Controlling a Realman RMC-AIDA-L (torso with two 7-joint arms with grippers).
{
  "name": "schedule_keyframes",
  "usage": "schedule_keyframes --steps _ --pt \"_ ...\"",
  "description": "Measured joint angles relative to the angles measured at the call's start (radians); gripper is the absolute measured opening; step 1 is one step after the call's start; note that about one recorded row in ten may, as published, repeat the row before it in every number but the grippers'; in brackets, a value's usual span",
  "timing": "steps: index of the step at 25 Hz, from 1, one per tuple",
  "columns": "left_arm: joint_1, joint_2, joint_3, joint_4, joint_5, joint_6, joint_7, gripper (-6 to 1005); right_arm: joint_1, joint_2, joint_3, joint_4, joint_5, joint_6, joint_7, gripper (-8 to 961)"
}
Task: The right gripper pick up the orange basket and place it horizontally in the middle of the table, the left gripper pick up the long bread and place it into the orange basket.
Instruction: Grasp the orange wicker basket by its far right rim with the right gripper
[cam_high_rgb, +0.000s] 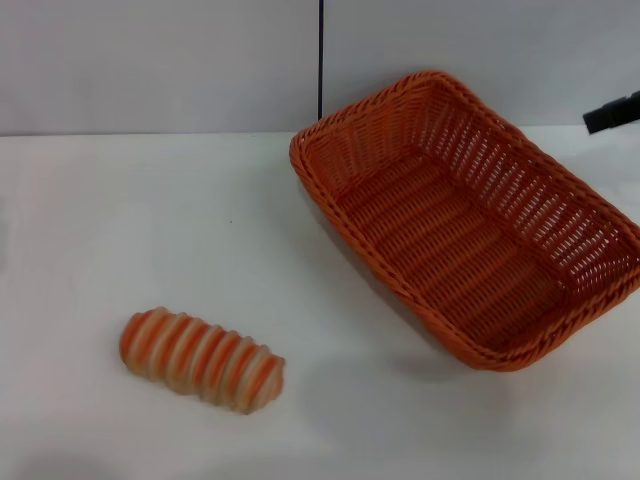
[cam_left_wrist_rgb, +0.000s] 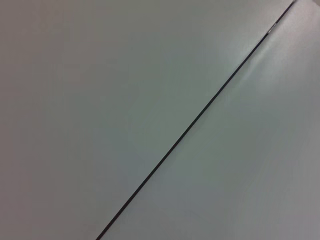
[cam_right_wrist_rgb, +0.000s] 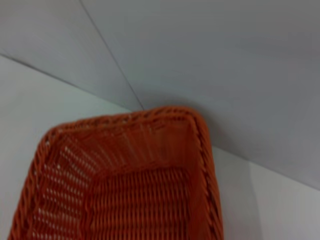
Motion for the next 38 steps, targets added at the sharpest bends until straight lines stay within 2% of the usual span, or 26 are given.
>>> schedule_keyframes --steps 10,23,34,38 --pt "0.013 0.002 0.000 0.000 0.000 -0.004 0.000 463 -0.012 0.029 -0.055 -0.042 -0.011 -0.039 -0.025 422" --pt "0.017 0.002 0.000 0.000 0.000 -0.005 -0.003 463 -0.015 0.044 -0.069 -0.129 -0.015 -0.093 -0.069 420" --pt "0.019 0.002 0.000 0.000 0.000 -0.004 -0.003 463 -0.013 0.067 -0.068 -0.175 -0.015 -0.141 -0.098 342" --pt "0.019 0.002 0.000 0.000 0.000 -0.004 -0.003 463 -0.016 0.069 -0.068 -0.175 -0.015 -0.148 -0.105 212"
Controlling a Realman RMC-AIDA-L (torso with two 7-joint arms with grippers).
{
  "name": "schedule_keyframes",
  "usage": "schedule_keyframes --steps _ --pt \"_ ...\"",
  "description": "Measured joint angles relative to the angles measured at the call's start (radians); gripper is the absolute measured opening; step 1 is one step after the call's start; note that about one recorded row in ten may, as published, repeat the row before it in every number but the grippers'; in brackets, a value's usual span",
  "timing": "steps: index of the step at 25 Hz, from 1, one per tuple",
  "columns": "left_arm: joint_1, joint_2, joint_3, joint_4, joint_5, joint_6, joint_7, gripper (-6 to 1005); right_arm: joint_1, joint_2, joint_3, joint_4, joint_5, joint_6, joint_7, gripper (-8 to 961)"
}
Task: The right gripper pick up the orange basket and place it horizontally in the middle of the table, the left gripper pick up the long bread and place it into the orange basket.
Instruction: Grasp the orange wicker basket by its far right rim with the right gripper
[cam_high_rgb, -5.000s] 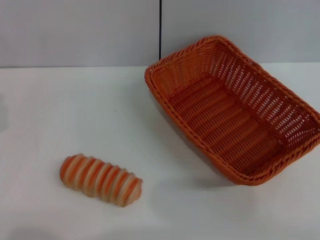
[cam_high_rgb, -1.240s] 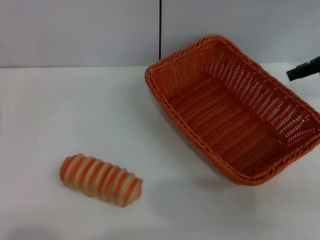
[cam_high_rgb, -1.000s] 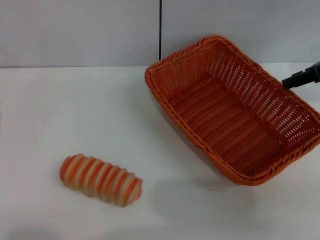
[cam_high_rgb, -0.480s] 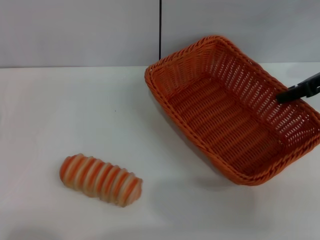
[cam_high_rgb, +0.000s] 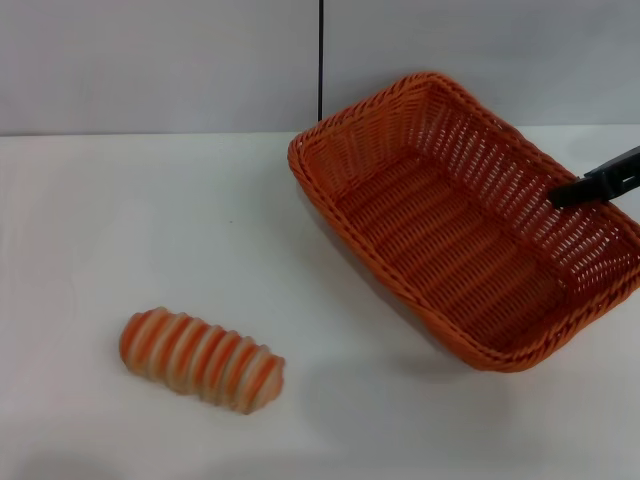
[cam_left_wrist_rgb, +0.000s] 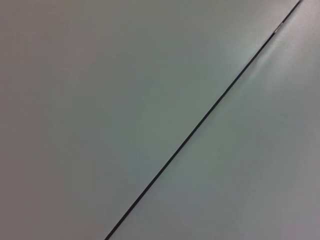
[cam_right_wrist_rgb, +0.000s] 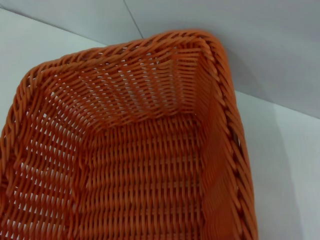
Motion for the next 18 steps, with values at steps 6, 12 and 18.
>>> schedule_keyframes --steps 6,12,18 --pt "0.000 0.000 0.000 0.000 0.000 0.000 0.000 463 -0.003 0.002 0.000 0.002 0.002 -0.005 -0.009 178" --pt "0.000 0.000 0.000 0.000 0.000 0.000 0.000 463 -0.028 0.005 0.018 0.039 0.058 -0.002 -0.048 176" --pt "0.001 0.000 -0.002 0.000 0.000 0.000 0.000 464 -0.099 0.025 0.024 0.141 0.204 0.054 -0.158 175"
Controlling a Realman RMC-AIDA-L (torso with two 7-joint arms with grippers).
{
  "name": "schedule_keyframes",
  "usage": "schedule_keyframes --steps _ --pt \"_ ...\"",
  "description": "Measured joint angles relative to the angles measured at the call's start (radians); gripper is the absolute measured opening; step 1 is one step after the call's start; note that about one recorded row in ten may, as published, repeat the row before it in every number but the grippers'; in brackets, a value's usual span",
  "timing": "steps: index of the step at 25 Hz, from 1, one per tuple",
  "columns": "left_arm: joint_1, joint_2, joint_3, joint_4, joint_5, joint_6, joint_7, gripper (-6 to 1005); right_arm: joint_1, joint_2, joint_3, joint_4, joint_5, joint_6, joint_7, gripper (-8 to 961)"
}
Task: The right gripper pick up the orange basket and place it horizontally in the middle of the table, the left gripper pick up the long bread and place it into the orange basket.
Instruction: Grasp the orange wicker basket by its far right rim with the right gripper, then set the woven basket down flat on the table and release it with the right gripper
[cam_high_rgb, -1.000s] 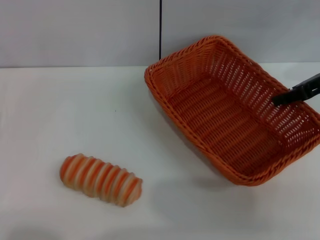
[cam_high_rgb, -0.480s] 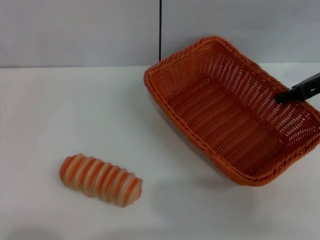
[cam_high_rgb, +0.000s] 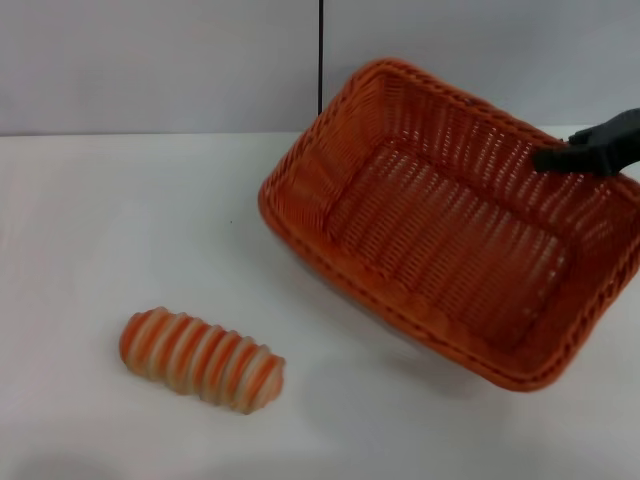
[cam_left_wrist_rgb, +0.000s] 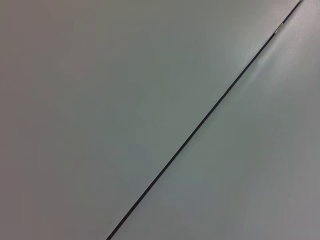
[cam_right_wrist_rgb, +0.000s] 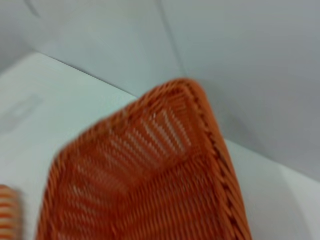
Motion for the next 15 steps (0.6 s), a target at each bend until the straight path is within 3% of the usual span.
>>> schedule_keyframes --steps 7,15 --pt "0.000 0.000 -0.003 0.000 -0.001 -0.003 0.000 464 -0.067 0.008 0.020 0.128 0.145 0.081 -0.070 166" --pt "-0.008 0.000 -0.005 0.000 -0.003 -0.009 0.000 464 -0.063 0.007 0.063 0.164 0.174 0.211 -0.167 165"
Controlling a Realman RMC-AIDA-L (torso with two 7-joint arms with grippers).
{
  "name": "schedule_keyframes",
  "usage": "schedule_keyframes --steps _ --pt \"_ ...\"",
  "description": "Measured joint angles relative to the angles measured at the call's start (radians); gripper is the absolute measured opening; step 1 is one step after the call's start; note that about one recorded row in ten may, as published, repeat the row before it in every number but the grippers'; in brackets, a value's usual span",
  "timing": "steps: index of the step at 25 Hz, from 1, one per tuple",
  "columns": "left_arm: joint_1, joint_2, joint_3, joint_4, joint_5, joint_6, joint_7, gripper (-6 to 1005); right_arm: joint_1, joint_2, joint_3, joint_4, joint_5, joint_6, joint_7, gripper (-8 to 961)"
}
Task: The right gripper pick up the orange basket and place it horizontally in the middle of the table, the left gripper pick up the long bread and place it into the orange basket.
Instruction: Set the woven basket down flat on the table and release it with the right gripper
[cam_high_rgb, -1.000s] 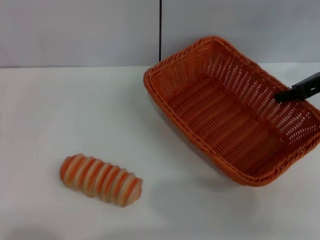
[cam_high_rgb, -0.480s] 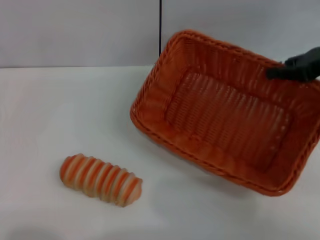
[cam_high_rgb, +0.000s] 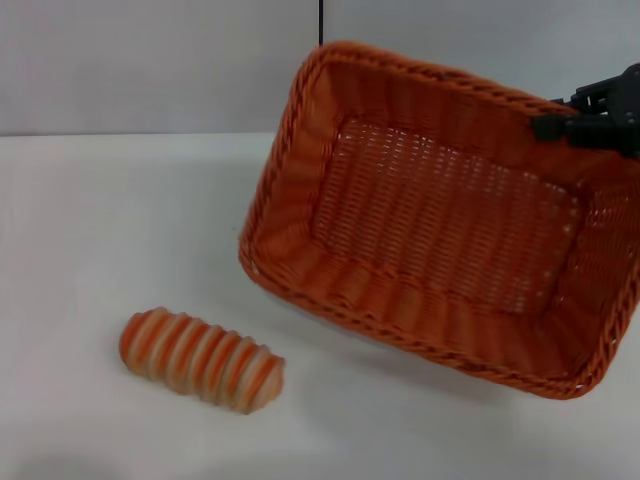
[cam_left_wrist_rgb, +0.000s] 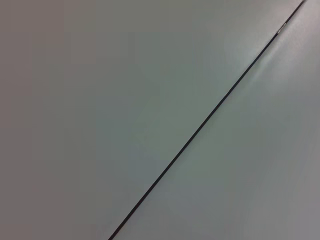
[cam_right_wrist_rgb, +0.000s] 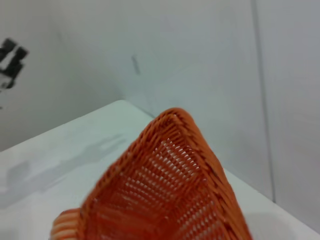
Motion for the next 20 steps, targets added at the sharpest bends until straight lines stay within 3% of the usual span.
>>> schedule_keyframes --steps 8,20 --pt "-0.015 -0.001 0.000 0.001 0.002 -0.015 0.000 464 0.051 -0.041 -0.011 0.015 -0.019 0.121 -0.056 166" --pt "-0.041 -0.005 0.000 -0.013 0.003 -0.016 0.000 464 0.160 -0.033 -0.098 -0.174 -0.129 0.099 -0.162 165"
